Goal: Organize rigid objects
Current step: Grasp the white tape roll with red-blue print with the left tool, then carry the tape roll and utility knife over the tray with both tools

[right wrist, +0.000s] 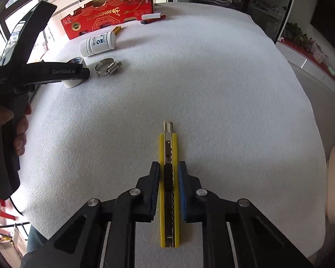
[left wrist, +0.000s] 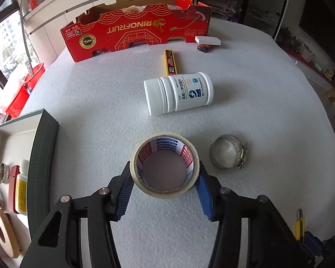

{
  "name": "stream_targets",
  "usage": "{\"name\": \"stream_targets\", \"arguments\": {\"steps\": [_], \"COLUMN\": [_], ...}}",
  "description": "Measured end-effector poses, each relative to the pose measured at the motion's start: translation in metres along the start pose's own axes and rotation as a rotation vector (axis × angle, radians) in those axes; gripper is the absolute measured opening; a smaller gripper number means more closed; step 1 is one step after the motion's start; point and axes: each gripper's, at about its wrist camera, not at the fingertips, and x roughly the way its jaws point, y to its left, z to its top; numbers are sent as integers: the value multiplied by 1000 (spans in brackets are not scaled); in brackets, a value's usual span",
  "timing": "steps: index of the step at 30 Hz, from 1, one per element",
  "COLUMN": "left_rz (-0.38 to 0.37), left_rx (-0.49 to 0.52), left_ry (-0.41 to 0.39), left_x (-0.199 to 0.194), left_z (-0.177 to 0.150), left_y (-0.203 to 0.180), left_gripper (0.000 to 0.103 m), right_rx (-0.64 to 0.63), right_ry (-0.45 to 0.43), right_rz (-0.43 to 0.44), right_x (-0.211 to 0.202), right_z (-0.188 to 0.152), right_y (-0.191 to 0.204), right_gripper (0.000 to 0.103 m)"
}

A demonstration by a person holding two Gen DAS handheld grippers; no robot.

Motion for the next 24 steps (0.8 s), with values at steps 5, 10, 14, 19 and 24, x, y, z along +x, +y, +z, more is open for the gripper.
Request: {"name": "stream_targets", "arguments": {"steps": [5, 10, 14, 19, 24], "left_rz": [-50, -88, -101, -96, -97], "left_rx": [-16, -28, -47, -68, -43], "left_ry": [-80, -157, -196, -229, -270], "left_x": [-47, -94, -120, -143, -163], "left_z": [-30, -69, -97, -129, -148], "left_y": [-4, -13, -14, -12, -10], "left_gripper": [56, 56, 56, 56, 56], "right_rx": [66, 79, 73, 69, 48], "right_ry": [-3, -20, -43, -70, -97], "right_rz": [64, 95, 105, 106, 98], "right_x": [-13, -28, -42, -58, -74], "right_z": [-12, -22, -31, -39, -46], "right_y": [-5, 0, 9, 22, 40], "right_gripper": [17, 17, 17, 17, 17]}}
